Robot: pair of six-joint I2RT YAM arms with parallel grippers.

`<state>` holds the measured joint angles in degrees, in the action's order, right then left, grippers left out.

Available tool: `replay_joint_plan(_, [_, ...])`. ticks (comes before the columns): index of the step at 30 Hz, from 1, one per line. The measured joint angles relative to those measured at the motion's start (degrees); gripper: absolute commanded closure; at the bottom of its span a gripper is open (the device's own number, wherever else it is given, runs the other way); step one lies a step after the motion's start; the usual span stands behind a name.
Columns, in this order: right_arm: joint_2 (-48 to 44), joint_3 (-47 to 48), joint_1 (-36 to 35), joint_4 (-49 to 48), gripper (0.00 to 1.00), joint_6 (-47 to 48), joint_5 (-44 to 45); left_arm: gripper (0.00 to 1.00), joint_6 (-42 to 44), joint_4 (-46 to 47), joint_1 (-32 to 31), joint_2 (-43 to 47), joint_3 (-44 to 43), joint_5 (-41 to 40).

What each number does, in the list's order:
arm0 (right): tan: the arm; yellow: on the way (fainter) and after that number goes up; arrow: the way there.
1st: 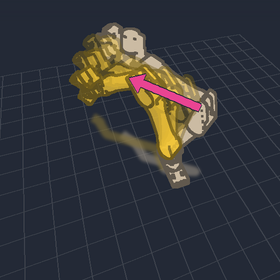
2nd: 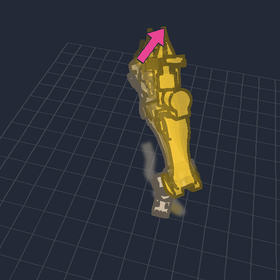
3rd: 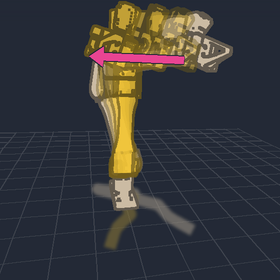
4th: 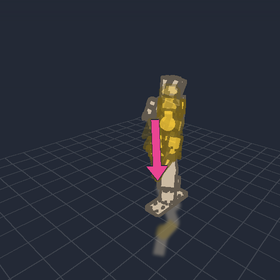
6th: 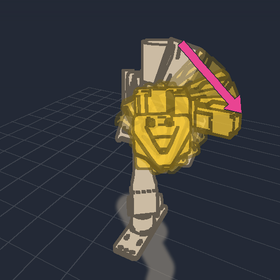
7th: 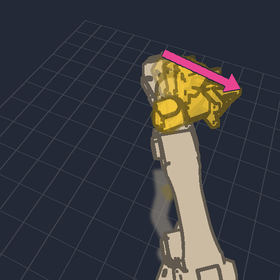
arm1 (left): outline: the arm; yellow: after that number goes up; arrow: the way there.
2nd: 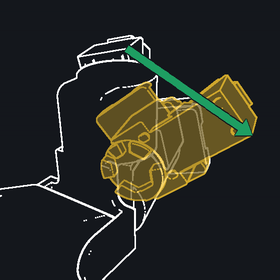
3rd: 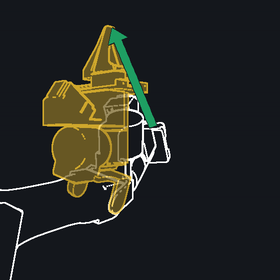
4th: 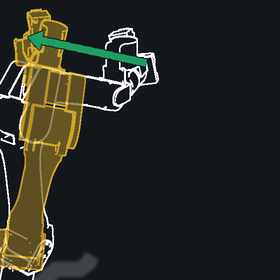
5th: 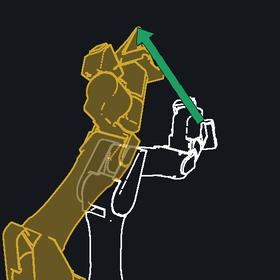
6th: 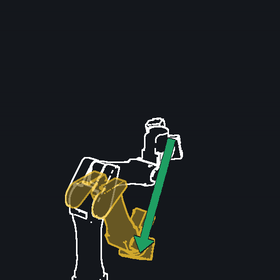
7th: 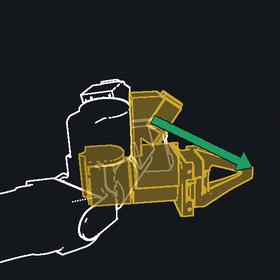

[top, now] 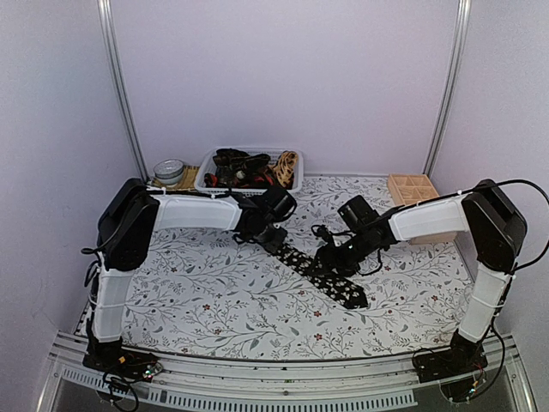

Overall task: Roll the ties
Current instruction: Roll the tie at the center of the board.

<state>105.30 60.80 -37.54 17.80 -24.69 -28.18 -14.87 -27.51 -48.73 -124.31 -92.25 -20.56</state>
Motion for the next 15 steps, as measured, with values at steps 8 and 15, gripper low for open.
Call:
replay_joint_plan(8, [0.0, -2.7, 3.4, -5.4, 0.34, -3.7, -8.6, 0.99, 9.1, -2.8, -5.0, -4.4, -5.2, -8.2])
replay_joint_plan(15, [-3.5, -7.0, 6.8, -10.7, 0.33, -8.7, -15.1, 0.96, 13.0, -4.6, -8.2, -7.4, -8.1, -14.6])
